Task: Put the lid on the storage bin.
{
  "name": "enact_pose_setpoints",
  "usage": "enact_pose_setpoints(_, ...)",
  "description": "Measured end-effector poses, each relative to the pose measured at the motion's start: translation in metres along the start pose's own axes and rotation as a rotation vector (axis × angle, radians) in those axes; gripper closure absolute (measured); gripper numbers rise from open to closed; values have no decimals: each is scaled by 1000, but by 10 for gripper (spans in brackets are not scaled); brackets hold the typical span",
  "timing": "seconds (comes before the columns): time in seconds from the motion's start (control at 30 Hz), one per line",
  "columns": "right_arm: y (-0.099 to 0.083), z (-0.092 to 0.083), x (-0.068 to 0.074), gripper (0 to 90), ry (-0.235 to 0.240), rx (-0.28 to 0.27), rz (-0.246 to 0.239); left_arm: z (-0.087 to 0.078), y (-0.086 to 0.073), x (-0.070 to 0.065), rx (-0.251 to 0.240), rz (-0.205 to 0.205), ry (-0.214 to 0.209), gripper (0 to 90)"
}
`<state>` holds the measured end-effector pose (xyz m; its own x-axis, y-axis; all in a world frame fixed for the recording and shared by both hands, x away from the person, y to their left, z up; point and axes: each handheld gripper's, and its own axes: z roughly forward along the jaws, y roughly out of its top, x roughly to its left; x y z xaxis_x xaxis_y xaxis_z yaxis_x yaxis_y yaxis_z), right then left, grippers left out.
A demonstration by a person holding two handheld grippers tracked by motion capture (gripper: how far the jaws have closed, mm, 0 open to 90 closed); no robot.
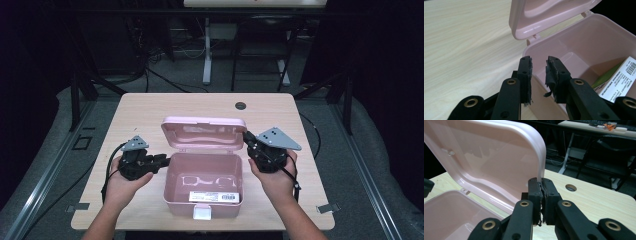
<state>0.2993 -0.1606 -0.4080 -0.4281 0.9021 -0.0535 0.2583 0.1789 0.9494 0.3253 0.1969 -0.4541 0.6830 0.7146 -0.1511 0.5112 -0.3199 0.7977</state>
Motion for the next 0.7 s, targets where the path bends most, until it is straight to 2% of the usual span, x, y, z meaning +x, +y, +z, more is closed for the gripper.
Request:
enact_pose_setpoints(0.27, -1, -1, -2, 868, 16, 0, 17, -17, 11, -4, -76, 14, 24, 721)
enact_pose_setpoints(0.4, -2, -1, -2, 867, 17, -7, 19, -24, 17, -5, -95, 32, 35, 717)
enact_pose_setpoints(0.53, -4, -2, -1, 867, 20, -19, 27, -26, 22, -8, -116, 29, 37, 713)
enact_pose_setpoints(0.7, -6, -4, 1, 867, 15, -25, 21, -32, 31, -10, -134, 43, 60, 707)
